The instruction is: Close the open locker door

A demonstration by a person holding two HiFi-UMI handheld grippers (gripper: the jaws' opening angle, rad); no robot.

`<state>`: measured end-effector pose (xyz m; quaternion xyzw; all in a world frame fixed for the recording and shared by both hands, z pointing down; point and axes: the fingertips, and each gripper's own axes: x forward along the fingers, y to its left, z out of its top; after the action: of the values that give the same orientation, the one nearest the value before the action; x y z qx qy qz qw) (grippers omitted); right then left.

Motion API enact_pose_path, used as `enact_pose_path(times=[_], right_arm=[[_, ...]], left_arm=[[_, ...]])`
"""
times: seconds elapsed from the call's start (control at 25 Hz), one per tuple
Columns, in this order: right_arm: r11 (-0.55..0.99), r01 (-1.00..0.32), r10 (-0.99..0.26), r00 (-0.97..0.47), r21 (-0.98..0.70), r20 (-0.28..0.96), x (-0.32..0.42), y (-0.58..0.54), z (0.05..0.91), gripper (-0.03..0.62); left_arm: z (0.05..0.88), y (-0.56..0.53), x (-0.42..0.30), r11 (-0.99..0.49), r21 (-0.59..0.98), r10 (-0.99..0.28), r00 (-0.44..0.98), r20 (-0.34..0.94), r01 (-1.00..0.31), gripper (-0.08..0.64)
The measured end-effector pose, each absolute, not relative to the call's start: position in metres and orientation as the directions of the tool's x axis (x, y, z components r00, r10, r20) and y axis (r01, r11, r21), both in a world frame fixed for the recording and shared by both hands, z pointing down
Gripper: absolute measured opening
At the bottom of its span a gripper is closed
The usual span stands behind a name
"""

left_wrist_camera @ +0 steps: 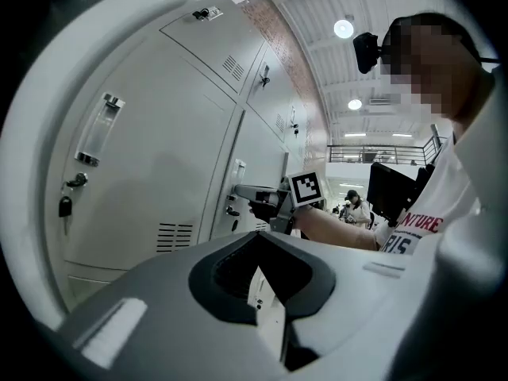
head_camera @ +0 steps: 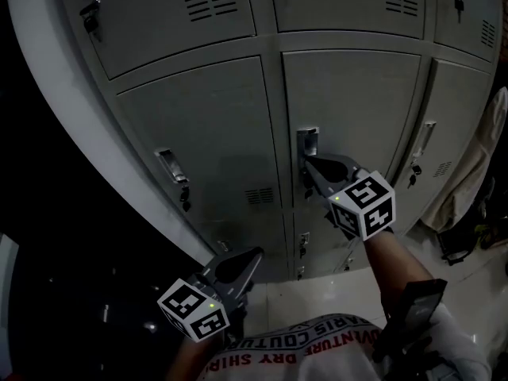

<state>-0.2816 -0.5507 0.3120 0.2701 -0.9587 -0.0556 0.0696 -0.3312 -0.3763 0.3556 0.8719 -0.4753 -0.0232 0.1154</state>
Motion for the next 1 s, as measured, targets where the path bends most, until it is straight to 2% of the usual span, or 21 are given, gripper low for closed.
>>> enact_pose_path(times=[0.6,0.88,1.0], right_arm=[[0.861,-0.497,-0.507,-0.856,0.111,0.097,-0.272,-0.542,0.314,-0.014],[0.95,-0.313,-0.311,-0.928,0.022,0.207,-0.232,-0.432,0.346,-0.014],[0.955,-0.283,-0.259,-0.939,-0.083,0.227,-0.198,-0.381,0.361,-0.012]], left_arm=[[0.351,-0.378,-0.328,-0.514,0.216,-0.84,0.538,0.071,-0.83,0.005],[0.355,-0.364,-0.282,-0.563,0.194,-0.804,0.587,0.093,-0.803,0.006],[0.351,-0.347,-0.246,-0.612,0.198,-0.768,0.635,0.083,-0.766,0.005]])
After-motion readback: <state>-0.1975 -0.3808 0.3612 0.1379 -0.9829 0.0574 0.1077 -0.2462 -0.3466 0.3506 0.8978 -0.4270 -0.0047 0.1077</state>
